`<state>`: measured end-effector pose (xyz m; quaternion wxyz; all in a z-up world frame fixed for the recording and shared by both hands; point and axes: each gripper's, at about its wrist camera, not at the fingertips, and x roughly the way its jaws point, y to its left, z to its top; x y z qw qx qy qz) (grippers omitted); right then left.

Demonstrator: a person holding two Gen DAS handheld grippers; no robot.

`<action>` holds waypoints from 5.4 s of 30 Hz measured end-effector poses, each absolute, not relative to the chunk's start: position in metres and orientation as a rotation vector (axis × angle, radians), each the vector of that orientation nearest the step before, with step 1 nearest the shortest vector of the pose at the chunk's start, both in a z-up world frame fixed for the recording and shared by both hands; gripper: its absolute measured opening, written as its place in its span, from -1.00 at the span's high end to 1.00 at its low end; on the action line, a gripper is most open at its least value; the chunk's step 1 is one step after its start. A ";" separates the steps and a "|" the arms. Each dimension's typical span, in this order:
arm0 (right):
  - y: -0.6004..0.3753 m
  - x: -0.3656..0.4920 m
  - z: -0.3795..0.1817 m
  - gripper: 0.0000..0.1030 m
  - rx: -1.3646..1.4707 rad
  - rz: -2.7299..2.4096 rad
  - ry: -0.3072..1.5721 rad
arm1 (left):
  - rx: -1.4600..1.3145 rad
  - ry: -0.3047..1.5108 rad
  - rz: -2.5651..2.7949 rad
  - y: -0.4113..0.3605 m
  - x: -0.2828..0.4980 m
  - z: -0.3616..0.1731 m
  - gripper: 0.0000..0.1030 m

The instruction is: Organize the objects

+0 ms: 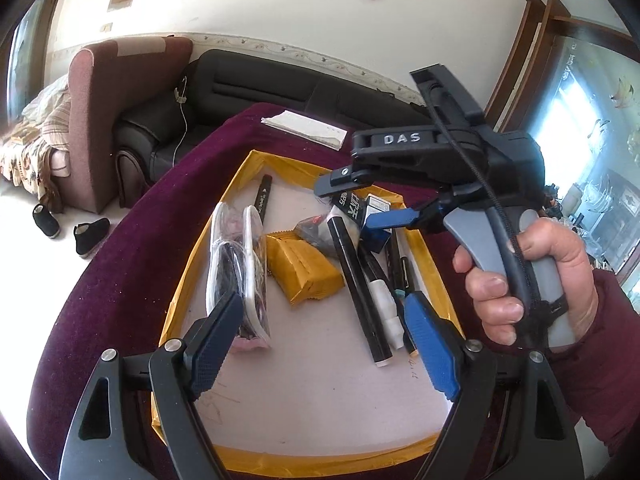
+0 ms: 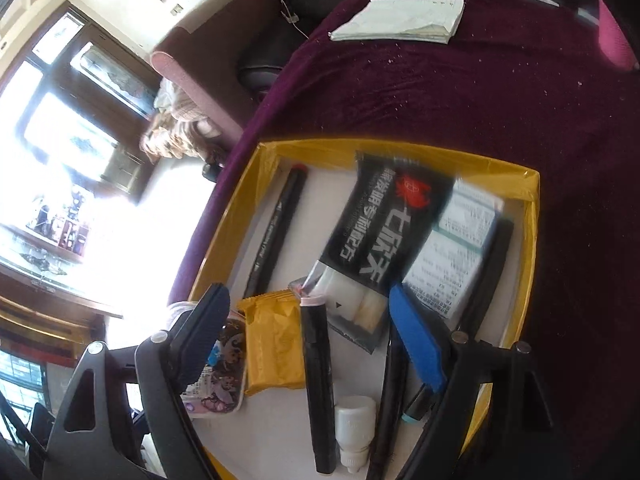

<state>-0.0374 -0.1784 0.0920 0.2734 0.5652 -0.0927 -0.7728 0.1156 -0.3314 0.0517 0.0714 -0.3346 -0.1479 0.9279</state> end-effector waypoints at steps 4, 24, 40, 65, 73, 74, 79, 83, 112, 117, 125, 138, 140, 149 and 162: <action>-0.187 -0.048 0.079 -0.62 1.564 -2.118 -0.252 | -0.991 -0.437 2.772 -0.329 0.119 0.051 -0.53; 0.001 0.026 0.185 -0.61 1.120 -2.504 -0.323 | -0.893 -0.275 2.619 -0.229 0.124 0.106 -0.53; 0.225 0.155 0.110 -0.60 1.230 -2.759 -0.502 | -1.418 -0.161 2.618 -0.043 -0.002 0.013 -0.62; 0.201 0.146 0.064 -0.60 1.242 -2.649 -0.612 | -1.420 0.058 2.755 -0.015 -0.002 -0.006 -0.98; 0.206 0.144 0.061 -0.61 1.259 -2.610 -0.659 | -1.421 0.058 2.755 -0.015 -0.001 -0.005 -0.98; 0.206 0.143 0.062 -0.61 1.256 -2.611 -0.655 | -1.421 0.058 2.755 -0.015 -0.001 -0.005 -0.98; 0.206 0.145 0.062 -0.61 1.248 -2.608 -0.655 | -1.421 0.058 2.755 -0.015 -0.001 -0.006 -0.98; 0.206 0.146 0.063 -0.61 1.232 -2.598 -0.670 | -1.421 0.058 2.755 -0.015 0.000 -0.005 -0.98; 0.211 0.146 0.062 -0.61 1.196 -2.545 -0.743 | -1.421 0.057 2.755 -0.015 -0.001 -0.005 -0.98; 0.211 0.145 0.061 -0.61 1.204 -2.540 -0.744 | -1.421 0.057 2.756 -0.015 -0.001 -0.005 -0.98; 0.214 0.144 0.059 -0.61 1.220 -2.525 -0.758 | -1.425 0.063 2.751 -0.014 -0.007 -0.006 -0.98; 0.215 0.147 0.059 -0.60 1.217 -2.542 -0.754 | -1.464 0.091 2.700 -0.015 -0.011 -0.006 -0.98; 0.215 0.148 0.060 -0.60 1.203 -2.540 -0.749 | -1.460 0.101 2.695 -0.015 -0.011 -0.006 -0.98; 0.215 0.177 0.085 -0.61 1.101 -2.637 -0.618 | -1.166 -0.042 2.648 -0.040 0.046 0.047 -0.96; 0.213 0.040 0.156 -0.70 1.231 -2.593 -0.341 | -0.881 -0.180 2.650 -0.083 0.099 0.105 -0.97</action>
